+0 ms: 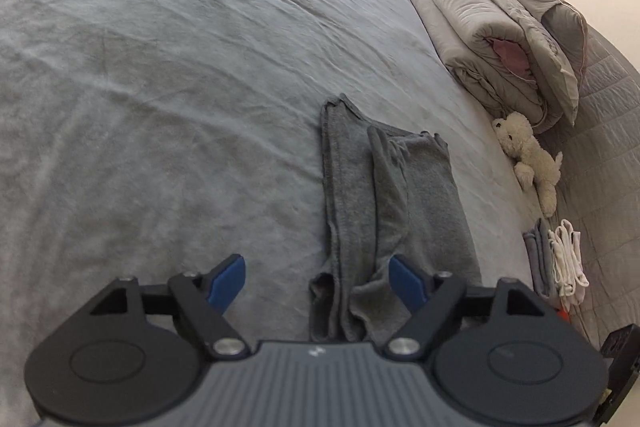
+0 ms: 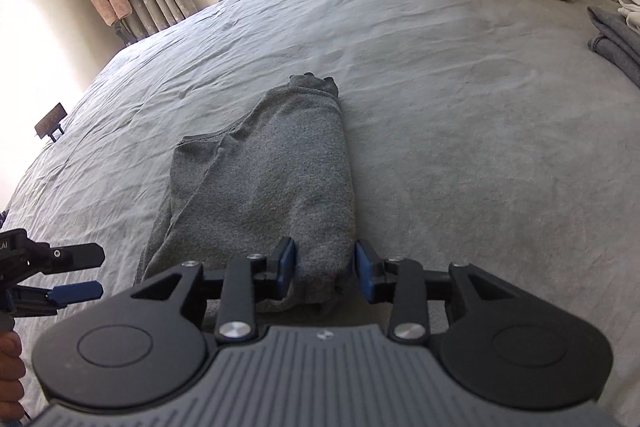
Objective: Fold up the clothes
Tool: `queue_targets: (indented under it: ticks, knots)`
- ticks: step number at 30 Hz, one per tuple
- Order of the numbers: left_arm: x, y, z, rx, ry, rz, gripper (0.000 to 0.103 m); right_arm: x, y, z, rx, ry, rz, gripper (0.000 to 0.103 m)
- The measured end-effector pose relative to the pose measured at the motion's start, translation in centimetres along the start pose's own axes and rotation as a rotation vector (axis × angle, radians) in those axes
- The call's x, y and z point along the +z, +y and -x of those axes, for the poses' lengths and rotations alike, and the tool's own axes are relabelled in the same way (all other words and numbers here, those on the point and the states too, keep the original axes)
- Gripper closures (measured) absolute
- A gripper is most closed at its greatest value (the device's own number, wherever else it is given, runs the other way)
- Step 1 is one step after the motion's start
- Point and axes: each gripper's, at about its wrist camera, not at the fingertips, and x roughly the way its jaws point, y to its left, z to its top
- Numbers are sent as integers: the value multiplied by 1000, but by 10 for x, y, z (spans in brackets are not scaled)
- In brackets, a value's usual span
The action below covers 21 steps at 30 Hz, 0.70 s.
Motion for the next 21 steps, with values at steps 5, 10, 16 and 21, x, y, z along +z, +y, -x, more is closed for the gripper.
queue_targets:
  ticks: [5, 10, 16, 21]
  knots:
    - [-11, -11, -17, 24, 9, -39, 18, 1, -6, -4, 22, 19, -41, 64]
    - [-12, -18, -23, -2, 11, -82, 25, 0, -16, -2, 53, 35, -97, 64]
    - [-19, -26, -34, -8, 3, -123, 47, -3, -27, -2, 103, 61, -190, 64]
    - [-13, -18, -41, -35, 45, -71, 90, -3, -16, 11, 108, 55, -45, 64]
